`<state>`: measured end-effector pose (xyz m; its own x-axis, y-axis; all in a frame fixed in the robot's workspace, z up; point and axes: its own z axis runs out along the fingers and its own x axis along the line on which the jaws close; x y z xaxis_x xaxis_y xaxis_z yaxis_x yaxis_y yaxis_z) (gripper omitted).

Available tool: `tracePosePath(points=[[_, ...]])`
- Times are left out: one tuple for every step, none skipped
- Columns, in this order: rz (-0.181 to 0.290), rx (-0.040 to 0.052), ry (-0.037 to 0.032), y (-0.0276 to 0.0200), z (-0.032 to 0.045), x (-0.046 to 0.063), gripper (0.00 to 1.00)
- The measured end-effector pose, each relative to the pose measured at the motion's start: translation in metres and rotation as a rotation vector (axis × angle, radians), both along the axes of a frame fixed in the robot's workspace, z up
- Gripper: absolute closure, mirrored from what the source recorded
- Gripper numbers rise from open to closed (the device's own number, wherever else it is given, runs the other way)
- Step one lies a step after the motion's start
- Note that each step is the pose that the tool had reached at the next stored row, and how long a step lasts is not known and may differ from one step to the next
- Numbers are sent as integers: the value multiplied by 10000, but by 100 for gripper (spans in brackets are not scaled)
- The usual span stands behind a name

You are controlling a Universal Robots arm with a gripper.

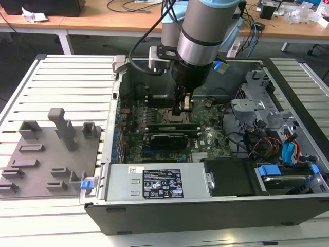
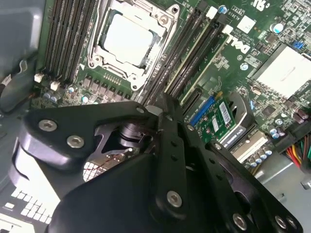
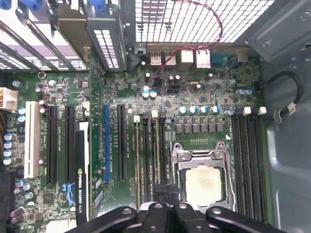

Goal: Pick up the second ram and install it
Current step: 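Insert the second ram into the second slot, then press down the second ram until it locks into place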

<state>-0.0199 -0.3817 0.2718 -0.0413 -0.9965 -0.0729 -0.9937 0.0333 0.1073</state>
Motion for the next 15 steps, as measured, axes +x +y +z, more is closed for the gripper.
tracePosePath(points=[[0,-3,0,0,2,0,89],[0,-2,1,0,2,0,89],[0,-2,0,0,2,0,89],[0,-2,1,0,2,0,89],[0,-2,1,0,2,0,89],[0,-2,0,0,3,0,89],[0,-2,1,0,3,0,89],[0,-3,1,0,3,0,89],[0,-2,1,0,3,0,89],[0,-2,1,0,3,5,89],[-1,-4,3,-1,2,16,89],[0,-6,23,0,-6,74,89],[0,-10,77,0,-23,165,89],[0,-14,121,-1,-55,272,89],[-1,-14,130,-1,-102,368,89]])
